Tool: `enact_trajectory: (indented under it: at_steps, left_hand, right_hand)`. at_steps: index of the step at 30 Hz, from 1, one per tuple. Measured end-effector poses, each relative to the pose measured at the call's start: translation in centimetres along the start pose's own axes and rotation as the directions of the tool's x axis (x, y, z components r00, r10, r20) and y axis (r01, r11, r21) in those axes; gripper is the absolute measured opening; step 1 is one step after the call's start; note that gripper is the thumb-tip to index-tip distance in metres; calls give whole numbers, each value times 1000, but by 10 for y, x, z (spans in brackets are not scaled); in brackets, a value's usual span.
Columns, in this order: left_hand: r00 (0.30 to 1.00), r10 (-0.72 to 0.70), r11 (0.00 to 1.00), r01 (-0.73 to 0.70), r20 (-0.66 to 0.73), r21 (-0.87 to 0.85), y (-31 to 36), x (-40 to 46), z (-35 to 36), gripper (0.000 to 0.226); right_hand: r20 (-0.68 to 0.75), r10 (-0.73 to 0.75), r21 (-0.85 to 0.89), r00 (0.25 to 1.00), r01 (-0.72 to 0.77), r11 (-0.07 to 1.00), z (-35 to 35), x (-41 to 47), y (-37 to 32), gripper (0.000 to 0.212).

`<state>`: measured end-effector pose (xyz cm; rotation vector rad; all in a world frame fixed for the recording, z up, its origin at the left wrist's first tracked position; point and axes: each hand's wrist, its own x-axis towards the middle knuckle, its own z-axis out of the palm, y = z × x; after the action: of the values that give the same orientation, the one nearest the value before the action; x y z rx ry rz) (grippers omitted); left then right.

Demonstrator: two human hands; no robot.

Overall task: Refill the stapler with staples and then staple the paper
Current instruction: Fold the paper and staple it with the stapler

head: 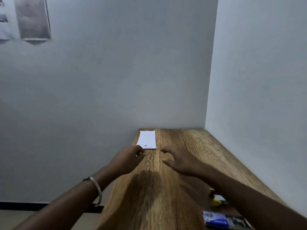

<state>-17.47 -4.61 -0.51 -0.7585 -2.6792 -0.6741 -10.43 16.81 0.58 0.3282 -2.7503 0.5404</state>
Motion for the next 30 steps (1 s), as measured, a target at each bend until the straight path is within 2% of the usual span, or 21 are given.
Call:
enact_trajectory:
  at_steps: [3, 6, 11, 20, 26, 30]
  left_hand:
    - [990, 33, 985, -55, 137, 163, -21, 25, 7, 40]
    - [967, 1, 964, -68, 256, 256, -40, 51, 21, 50]
    - [944, -57, 951, -49, 326, 306, -62, 97, 46, 52]
    - [934, -69, 960, -33, 350, 278, -78, 120, 77, 49]
    - [970, 2, 961, -70, 245, 269, -70, 97, 77, 43]
    - [976, 70, 948, -130, 207, 292, -58, 66, 70, 45]
  right_hand:
    - [108, -4, -140, 994, 19, 990, 25, 37, 3, 49]
    - [182, -16, -237, 983, 59, 970, 50, 72, 11, 54]
    - [260, 62, -268, 964, 10, 963, 85, 126, 33, 58]
    - [320, 144, -214, 937, -76, 974, 110, 150, 50, 54]
    - [187, 75, -144, 980, -48, 988, 102, 123, 44, 31]
    - [165, 36, -171, 986, -7, 985, 92, 95, 37, 26]
